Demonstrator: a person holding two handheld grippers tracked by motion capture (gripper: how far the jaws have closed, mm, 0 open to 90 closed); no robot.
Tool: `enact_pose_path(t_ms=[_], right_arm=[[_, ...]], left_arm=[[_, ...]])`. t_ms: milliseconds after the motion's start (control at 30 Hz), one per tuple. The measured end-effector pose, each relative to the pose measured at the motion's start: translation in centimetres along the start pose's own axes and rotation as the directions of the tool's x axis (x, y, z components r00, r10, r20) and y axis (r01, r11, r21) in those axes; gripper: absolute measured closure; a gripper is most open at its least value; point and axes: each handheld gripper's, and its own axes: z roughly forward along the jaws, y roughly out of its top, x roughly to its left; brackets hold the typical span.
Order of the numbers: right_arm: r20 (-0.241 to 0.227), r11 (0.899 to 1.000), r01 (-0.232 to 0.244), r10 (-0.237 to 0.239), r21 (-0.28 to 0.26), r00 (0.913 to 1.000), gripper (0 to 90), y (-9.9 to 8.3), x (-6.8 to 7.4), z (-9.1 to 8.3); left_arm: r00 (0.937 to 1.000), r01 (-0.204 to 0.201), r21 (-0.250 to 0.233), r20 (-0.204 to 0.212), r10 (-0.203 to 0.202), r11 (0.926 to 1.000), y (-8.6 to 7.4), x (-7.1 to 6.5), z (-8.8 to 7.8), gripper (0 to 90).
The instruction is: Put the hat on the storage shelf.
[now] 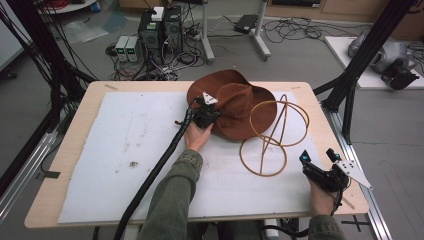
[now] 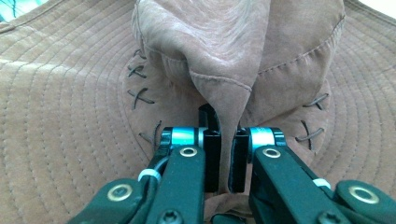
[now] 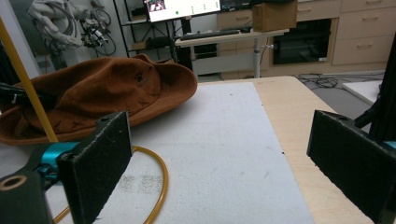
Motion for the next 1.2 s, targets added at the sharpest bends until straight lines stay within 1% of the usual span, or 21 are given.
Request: enact_pose_path(t_ms=[100, 200, 267, 333, 367, 467, 500, 567, 600, 633, 667, 700, 733, 833, 900, 1000, 1033, 1067, 1133, 1167, 1200], right_arm=[[-0.001, 1.0, 0.004, -0.004, -0.001, 1.0, 5.9, 0.0, 0.0, 0.0], [-0.001, 1.0, 0.001, -0.001, 0.001, 1.0, 6.0, 0.0, 0.0, 0.0], [-0.001, 1.0, 0.001, -0.001, 0.0, 1.0, 6.0, 0.0, 0.0, 0.0], [-0.003, 1.0, 0.004, -0.004, 0.001, 1.0, 6.0, 0.0, 0.0, -0.1], [-0.002, 1.0, 0.005, -0.005, -0.001, 1.0, 6.0, 0.0, 0.0, -0.1], [-0.003, 1.0, 0.005, -0.005, 0.001, 1.0, 6.0, 0.0, 0.0, -0.1], [-0.002, 1.0, 0.006, -0.006, 0.0, 1.0, 6.0, 0.0, 0.0, -0.1], [-0.002, 1.0, -0.002, 0.002, 0.0, 1.0, 6.0, 0.0, 0.0, -0.2], [-0.002, 1.0, -0.002, 0.002, -0.002, 1.0, 6.0, 0.0, 0.1, -0.2], [-0.004, 1.0, 0.004, -0.004, -0.002, 1.0, 6.0, 0.1, 0.1, -0.2], [-0.003, 1.0, 0.004, -0.004, -0.005, 1.0, 6.0, 0.1, 0.1, -0.2], [-0.004, 1.0, 0.004, -0.004, -0.008, 1.0, 6.0, 0.1, 0.2, -0.2], [-0.004, 1.0, 0.004, -0.004, -0.008, 1.0, 6.0, 0.1, 0.2, -0.2], [-0.008, 1.0, 0.006, -0.006, -0.003, 1.0, 6.0, 0.1, 0.3, -0.2], [-0.01, 1.0, 0.015, -0.015, -0.006, 0.9998, 6.0, 0.1, 0.4, -0.2], [-0.011, 1.0, 0.018, -0.018, -0.01, 0.9998, 6.0, 0.1, 0.5, -0.3], [-0.012, 1.0, 0.018, -0.018, -0.01, 0.9998, 6.0, 0.1, 0.6, -0.3], [-0.012, 1.0, 0.018, -0.018, -0.01, 0.9998, 6.0, 0.1, 0.6, -0.3], [-0.013, 1.0, 0.02, -0.02, -0.012, 0.9997, 6.0, 0.1, 0.6, -0.3], [-0.013, 1.0, 0.02, -0.02, -0.012, 0.9997, 6.0, 0.1, 0.6, -0.3], [-0.013, 1.0, 0.021, -0.021, -0.012, 0.9997, 6.0, 0.1, 0.6, -0.4]], left_arm=[[0.9998, 0.019, 0.004, 0.007, -0.019, 0.9998, 0.1, 0.0, -0.1, 88.6], [0.9999, 0.007, 0.005, 0.01, -0.007, 1.0, 0.1, 0.1, -0.2, 88.7], [1.0, -0.006, -0.006, -0.002, 0.006, 1.0, 0.1, 0.0, -0.3, 88.8], [0.9999, -0.011, -0.023, -0.003, 0.011, 0.9997, 0.2, -0.1, -0.5, 88.8], [1.0, -0.005, -0.05, 0.006, 0.006, 0.9987, 0.3, 0.0, -0.8, 88.8], [0.9998, 0.008, -0.077, 0.017, -0.006, 0.997, 0.4, 0.2, -1.3, 88.7], [0.9999, 0.003, -0.103, 0.016, -0.001, 0.9947, 0.7, 0.3, -2.0, 88.7], [0.9999, -0.002, -0.12, 0.011, 0.003, 0.9927, 0.8, 0.4, -2.4, 88.7], [0.9999, -0.012, -0.156, 0.004, 0.013, 0.9877, 1.2, 0.6, -3.3, 88.7], [0.9999, -0.012, -0.156, 0.004, 0.013, 0.9877, 1.2, 0.6, -3.3, 88.7], [0.9999, -0.017, -0.177, -0.002, 0.016, 0.9841, 1.4, 0.6, -3.9, 88.7], [0.9999, -0.012, -0.219, -0.009, 0.011, 0.9757, 1.9, 0.8, -5.1, 88.7], [0.9999, -0.012, -0.219, -0.009, 0.011, 0.9757, 1.9, 0.8, -5.1, 88.7], [0.9999, 0.006, -0.283, -0.013, -0.01, 0.959, 2.6, 1.3, -6.9, 88.6], [0.9995, 0.005, -0.33, -0.027, -0.014, 0.9439, 3.2, 1.7, -8.4, 88.6], [0.9988, 0.023, -0.391, -0.031, -0.038, 0.9203, 3.8, 2.2, -10.1, 88.6], [0.9976, 0.027, -0.423, -0.046, -0.052, 0.9059, 4.1, 2.7, -11.2, 88.6], [0.9976, 0.027, -0.423, -0.046, -0.052, 0.9059, 4.1, 2.7, -11.2, 88.6], [0.9952, 0.024, -0.452, -0.073, -0.064, 0.8919, 4.4, 3.3, -12.5, 88.6], [0.9952, 0.024, -0.452, -0.073, -0.064, 0.8919, 4.4, 3.3, -12.5, 88.6], [0.9941, 0.03, -0.463, -0.078, -0.075, 0.8859, 4.4, 3.5, -12.9, 88.6]])
